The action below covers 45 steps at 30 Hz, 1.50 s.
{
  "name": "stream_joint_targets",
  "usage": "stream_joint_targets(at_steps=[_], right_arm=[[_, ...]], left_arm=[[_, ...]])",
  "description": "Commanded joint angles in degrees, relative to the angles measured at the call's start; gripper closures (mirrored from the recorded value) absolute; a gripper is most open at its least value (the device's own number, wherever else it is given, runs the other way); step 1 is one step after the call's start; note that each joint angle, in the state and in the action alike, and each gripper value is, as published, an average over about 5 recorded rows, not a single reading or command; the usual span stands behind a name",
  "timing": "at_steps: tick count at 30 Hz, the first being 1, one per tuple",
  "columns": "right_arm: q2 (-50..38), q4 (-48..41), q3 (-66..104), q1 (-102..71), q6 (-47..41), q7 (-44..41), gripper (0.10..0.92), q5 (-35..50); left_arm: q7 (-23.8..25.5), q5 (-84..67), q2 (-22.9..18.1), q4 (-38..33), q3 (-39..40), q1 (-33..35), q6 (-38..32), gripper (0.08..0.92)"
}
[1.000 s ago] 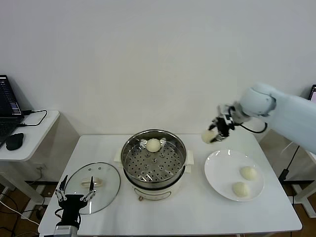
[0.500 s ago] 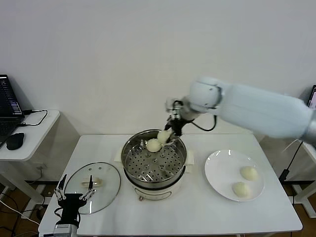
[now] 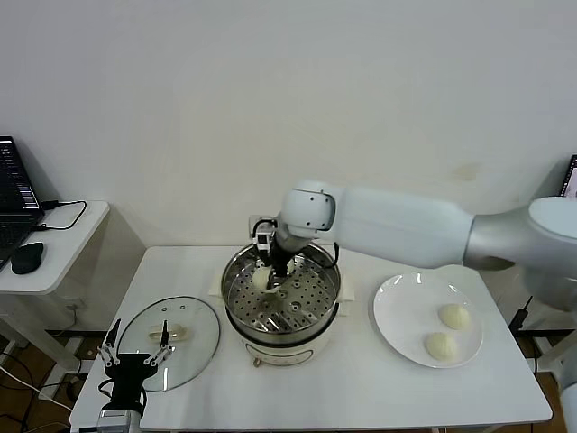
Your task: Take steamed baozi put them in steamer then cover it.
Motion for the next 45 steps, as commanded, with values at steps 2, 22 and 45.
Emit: stream_joint_targets(at_steps=[2, 22, 45], right_arm=[[3.3, -3.3, 0.0, -2.8, -1.2, 1.6, 0.507, 0.4], [-5.1, 3.4, 1.8, 5.4, 0.6, -8.0, 0.206, -0.1], [-56.3, 21.0, 9.8, -6.3, 24.7, -26.9, 0.203, -33.2]], left_arm=[[0.0, 0.0, 0.1, 0.0, 0.1, -0.1, 0.0, 0.177], [0.0, 0.0, 0.1, 0.0, 0.1, -0.3, -0.2, 0.177], [0.2, 0.0, 1.2, 0.6, 1.2, -0.9, 0.0, 0.177]])
